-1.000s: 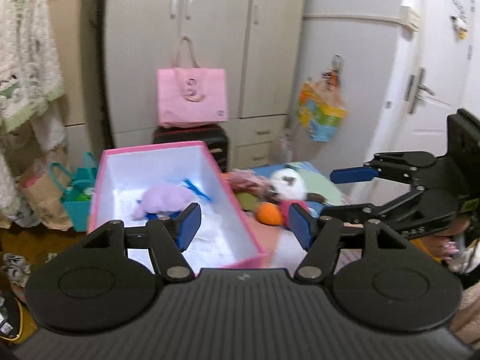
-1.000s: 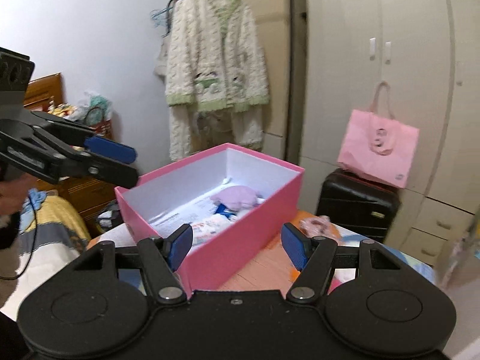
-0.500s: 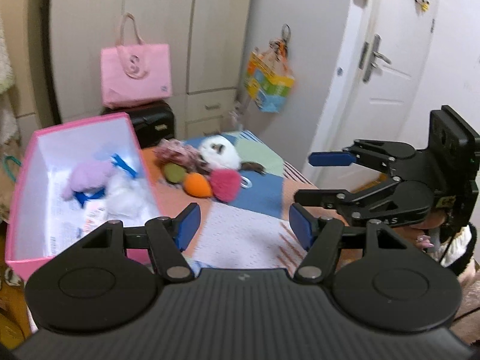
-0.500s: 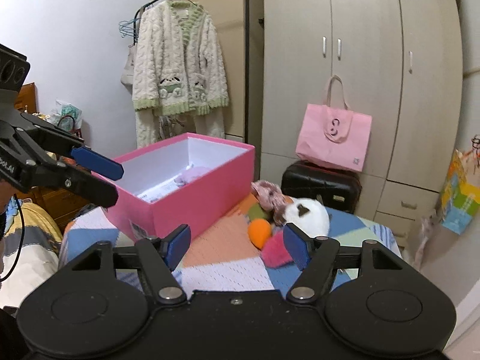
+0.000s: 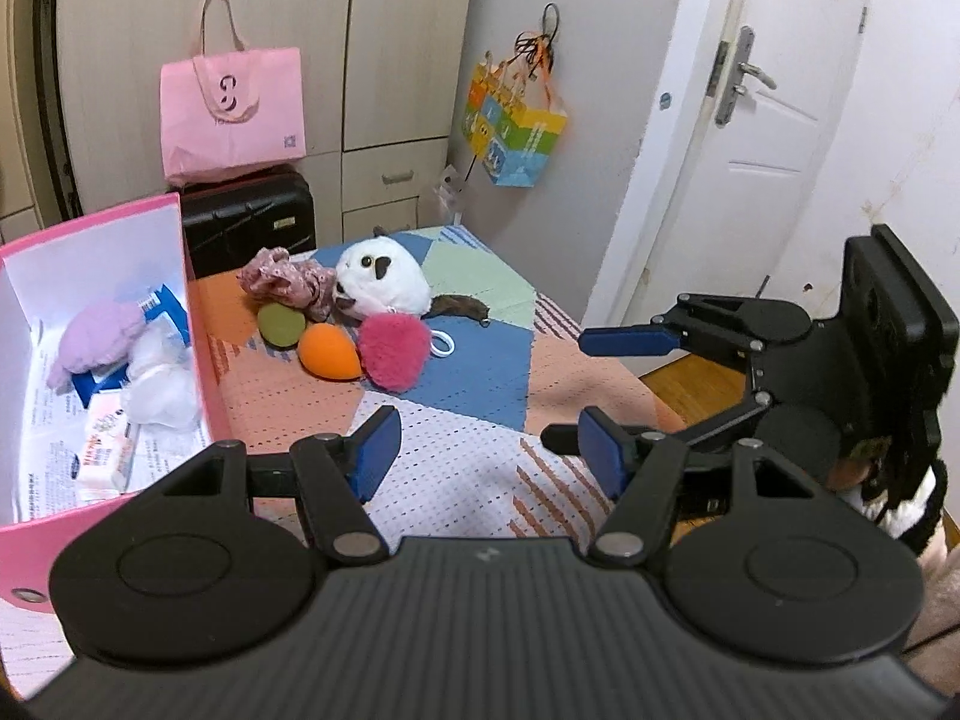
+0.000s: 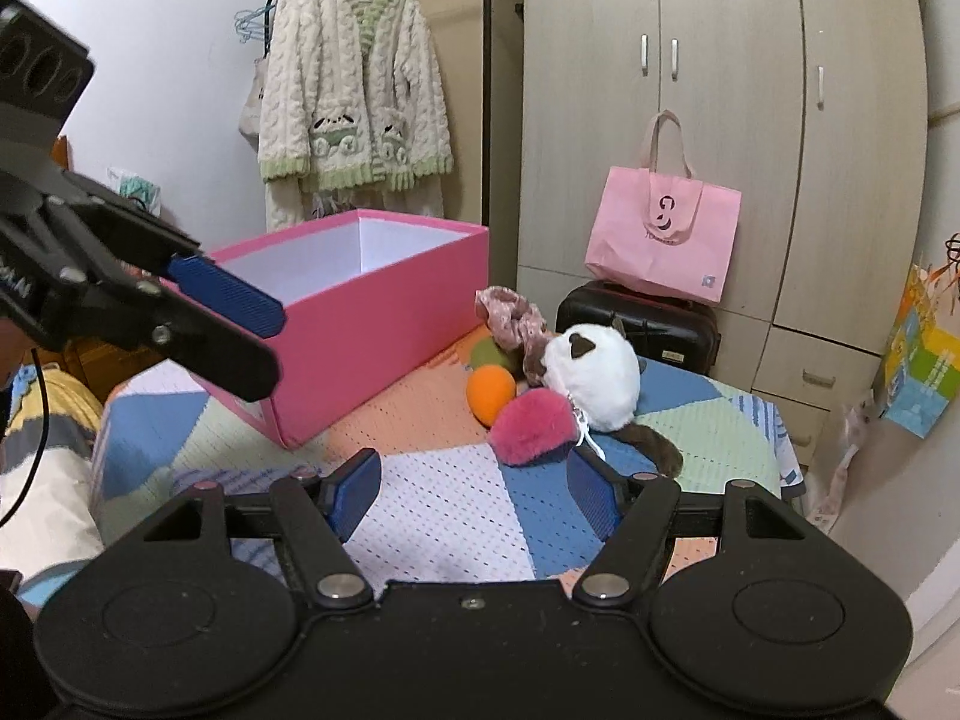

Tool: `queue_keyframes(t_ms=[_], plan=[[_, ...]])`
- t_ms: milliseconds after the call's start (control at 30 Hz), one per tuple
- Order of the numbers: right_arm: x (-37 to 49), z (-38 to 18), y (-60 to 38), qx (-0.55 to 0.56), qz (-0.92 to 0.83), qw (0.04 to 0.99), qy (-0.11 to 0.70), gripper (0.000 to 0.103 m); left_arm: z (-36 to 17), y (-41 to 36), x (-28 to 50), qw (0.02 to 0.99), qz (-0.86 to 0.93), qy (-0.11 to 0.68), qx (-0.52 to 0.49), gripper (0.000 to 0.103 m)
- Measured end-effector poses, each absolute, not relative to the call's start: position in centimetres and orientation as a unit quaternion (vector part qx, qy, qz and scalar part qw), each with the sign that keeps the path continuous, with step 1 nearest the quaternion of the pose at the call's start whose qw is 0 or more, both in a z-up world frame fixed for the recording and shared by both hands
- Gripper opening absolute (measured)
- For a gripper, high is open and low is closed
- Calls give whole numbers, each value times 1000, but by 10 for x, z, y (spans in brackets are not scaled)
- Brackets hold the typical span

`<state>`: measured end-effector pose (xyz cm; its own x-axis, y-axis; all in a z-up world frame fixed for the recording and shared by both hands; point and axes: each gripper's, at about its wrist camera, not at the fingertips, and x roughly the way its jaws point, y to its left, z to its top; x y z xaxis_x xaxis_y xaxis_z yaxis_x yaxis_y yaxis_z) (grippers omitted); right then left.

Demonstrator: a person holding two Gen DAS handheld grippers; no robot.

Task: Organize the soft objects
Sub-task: 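Move both grippers back to the sponges and pom-pom on the bed, then grasp the orange sponge with the left gripper while the right grasps the pink pom-pom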

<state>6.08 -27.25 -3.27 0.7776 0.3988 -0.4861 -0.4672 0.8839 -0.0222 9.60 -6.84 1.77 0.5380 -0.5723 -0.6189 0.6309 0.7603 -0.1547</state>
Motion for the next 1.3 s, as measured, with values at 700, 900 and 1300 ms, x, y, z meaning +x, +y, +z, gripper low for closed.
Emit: queue_keyframes(t_ms=[700, 900, 1300], plan=[[143, -89, -238, -128, 206, 938, 248, 74, -19, -104, 176, 917, -245, 316, 1, 63], [161, -90, -239, -113, 202, 941, 247, 74, -32, -114, 199, 931, -195, 307, -1, 62], [188, -96, -236, -101, 212, 934, 269, 65, -57, -125, 242, 932, -136, 337, 13, 49]])
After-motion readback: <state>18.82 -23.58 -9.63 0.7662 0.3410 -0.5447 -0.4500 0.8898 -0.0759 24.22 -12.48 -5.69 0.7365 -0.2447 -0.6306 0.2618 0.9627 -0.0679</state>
